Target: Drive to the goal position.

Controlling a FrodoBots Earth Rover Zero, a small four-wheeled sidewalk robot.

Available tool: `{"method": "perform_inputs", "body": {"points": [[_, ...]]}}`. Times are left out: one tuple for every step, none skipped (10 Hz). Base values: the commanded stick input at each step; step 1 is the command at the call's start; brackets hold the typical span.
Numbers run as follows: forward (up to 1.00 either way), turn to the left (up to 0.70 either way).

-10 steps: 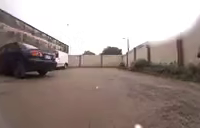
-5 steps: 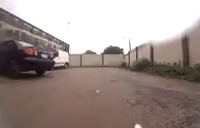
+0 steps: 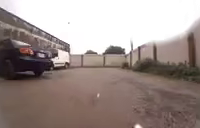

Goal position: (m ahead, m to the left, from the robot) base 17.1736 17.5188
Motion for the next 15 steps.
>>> {"method": "perform_inputs", "body": {"points": [[0.7,0.03],[0.7,0.03],[0.7,0.03],[0.7,0.03],[0.7,0.03],[0.7,0.03],[0.7,0.03],[0.7,0.03],[0.7,0.03],[0.7,0.03],[0.7,0.03],[0.7,0.03],[0.7,0.03],[0.7,0.03],[0.7,0.03]]}}
